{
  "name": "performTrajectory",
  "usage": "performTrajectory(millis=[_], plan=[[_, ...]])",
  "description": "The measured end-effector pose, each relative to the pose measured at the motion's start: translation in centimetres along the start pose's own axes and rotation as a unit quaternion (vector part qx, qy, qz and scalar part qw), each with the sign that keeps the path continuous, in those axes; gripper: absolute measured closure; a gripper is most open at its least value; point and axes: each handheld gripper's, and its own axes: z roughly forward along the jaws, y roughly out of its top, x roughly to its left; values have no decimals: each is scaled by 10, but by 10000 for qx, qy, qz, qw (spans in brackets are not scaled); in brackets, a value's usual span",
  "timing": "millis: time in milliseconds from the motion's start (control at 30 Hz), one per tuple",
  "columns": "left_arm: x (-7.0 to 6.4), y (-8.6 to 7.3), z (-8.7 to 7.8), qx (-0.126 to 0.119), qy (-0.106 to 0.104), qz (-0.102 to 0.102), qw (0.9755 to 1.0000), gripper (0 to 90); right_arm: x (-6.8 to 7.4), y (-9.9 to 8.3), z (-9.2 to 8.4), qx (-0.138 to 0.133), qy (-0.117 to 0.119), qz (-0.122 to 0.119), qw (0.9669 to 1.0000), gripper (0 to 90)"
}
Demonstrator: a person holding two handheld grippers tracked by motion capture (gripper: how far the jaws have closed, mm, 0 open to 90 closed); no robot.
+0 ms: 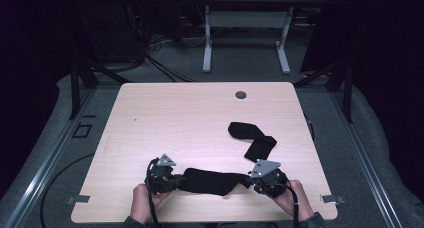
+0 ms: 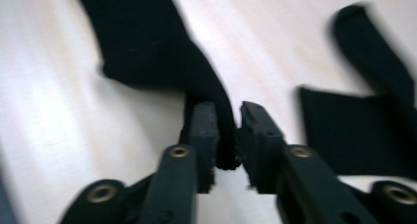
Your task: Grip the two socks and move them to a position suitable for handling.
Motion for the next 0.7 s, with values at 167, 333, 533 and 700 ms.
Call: performTrajectory(millis=[167,333,533,700], plan=[[4,-2,-5,18,110,-88,9999,482,0,-8,0,91,663,274,9974,579],[8,-2,-12,-191,219,-188,9994,310,-7,-12,-12,-18,1004,429,9940,490],[10,-1,-16,-430,431,-221,9979,241,-18,-16,-21,-479,1028,780,9905,476],[10,2,-10,-465,662,-119,9967,174,-26,-18,-9,-503,579,1354,9878,481]])
